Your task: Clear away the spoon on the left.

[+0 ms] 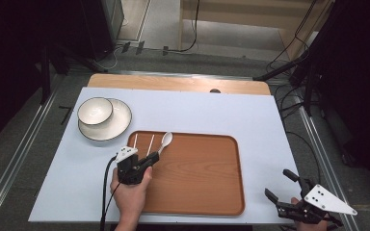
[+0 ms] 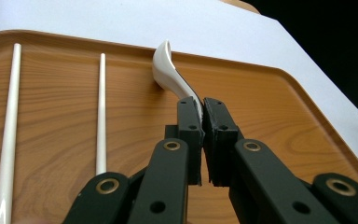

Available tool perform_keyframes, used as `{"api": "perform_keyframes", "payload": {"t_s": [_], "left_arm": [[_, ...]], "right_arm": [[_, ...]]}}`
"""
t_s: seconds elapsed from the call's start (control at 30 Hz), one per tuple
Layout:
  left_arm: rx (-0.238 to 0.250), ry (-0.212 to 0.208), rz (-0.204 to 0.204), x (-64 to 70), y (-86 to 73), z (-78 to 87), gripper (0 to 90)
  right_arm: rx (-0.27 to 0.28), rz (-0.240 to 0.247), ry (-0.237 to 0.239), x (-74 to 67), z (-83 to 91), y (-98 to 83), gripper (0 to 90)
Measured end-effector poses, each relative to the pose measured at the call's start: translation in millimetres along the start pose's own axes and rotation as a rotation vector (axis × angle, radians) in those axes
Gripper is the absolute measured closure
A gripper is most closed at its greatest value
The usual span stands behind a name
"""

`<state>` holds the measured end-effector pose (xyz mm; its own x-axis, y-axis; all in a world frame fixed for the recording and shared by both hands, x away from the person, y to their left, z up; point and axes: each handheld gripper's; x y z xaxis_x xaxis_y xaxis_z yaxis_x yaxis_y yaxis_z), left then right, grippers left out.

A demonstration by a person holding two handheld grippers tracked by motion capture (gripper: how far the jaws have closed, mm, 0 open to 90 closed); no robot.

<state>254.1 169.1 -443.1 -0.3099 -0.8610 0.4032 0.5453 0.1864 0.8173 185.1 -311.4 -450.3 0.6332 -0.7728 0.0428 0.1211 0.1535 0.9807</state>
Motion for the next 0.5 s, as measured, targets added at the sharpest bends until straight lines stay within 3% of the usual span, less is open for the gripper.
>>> {"api": "perform_keyframes", "payload": {"t_s": [0.3, 0.5], "left_arm": [[-0.039, -0.009, -0.011, 0.9, 0.0, -2.8, 84.3], [-0.068, 0.008, -0.047, 0.9, 2.7, -3.0, 64.1]], "right_arm": [[-0.004, 0.0, 0.002, -0.3, -0.3, -0.1, 13.1], [-0.002, -0.002, 0.025, -1.0, -1.1, -0.6, 13.1]]}}
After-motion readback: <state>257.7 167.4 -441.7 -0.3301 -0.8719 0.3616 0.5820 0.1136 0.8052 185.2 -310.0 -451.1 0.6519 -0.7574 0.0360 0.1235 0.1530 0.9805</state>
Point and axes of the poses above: each handheld gripper's, and its own axes: z roughly backward along the jaws, y roughly out of its top, x roughly to its right, and after that the axes turned 7 degrees about x, right-handed
